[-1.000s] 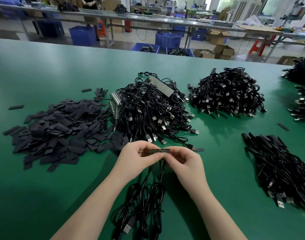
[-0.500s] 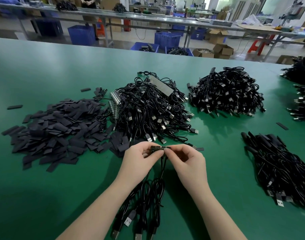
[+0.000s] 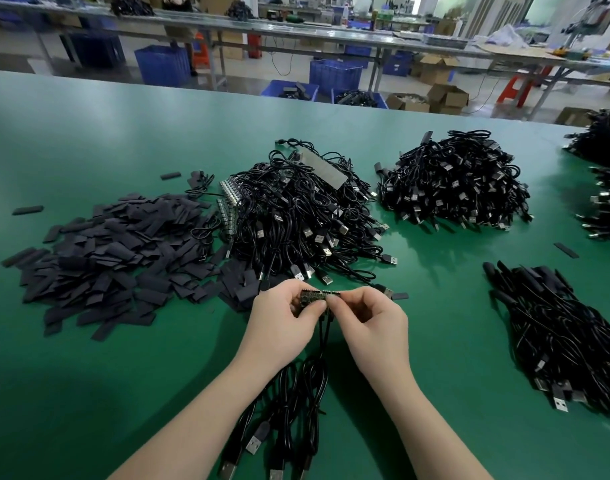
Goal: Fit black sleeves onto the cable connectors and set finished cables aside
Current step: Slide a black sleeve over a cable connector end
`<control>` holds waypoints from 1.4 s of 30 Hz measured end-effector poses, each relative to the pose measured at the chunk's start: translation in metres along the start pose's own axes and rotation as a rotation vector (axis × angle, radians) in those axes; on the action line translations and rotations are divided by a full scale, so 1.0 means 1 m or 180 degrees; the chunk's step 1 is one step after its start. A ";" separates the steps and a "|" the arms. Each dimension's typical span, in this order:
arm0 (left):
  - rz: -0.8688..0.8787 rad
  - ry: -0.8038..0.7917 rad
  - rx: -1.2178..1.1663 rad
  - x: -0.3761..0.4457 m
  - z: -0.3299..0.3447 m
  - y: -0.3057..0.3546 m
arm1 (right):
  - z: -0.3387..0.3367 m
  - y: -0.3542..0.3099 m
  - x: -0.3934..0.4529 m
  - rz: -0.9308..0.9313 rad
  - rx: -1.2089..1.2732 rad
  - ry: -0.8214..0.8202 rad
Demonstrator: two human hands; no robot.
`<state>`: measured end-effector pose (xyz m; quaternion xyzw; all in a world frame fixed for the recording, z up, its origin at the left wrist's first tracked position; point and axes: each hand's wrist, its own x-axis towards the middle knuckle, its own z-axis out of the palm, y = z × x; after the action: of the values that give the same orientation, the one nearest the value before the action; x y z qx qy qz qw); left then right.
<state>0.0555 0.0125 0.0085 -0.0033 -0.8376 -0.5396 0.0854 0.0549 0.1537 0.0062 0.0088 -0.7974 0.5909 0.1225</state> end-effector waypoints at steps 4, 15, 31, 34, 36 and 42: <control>-0.0011 0.0053 0.0011 -0.002 0.004 -0.001 | 0.001 0.001 -0.002 -0.0087 -0.0067 0.0095; -0.0200 0.0275 -0.0588 -0.004 -0.001 -0.001 | -0.016 -0.004 0.002 0.0093 0.0567 0.1153; -0.0214 -0.0400 -0.2686 -0.005 -0.011 0.020 | -0.035 -0.010 0.008 -0.0212 0.0625 0.1217; -0.0543 -0.0844 -0.3365 -0.005 -0.017 0.025 | -0.031 -0.006 0.009 -0.0025 0.0562 0.1012; -0.0747 -0.1080 -0.3673 -0.005 -0.020 0.027 | -0.031 -0.004 0.009 0.0081 0.0554 0.0983; -0.1153 -0.0995 -0.5104 0.000 -0.025 0.027 | -0.031 -0.006 0.006 -0.0046 0.0630 0.1418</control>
<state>0.0612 0.0014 0.0428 -0.0032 -0.1896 -0.9706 -0.1480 0.0558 0.1821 0.0216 -0.1041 -0.6888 0.6526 0.2981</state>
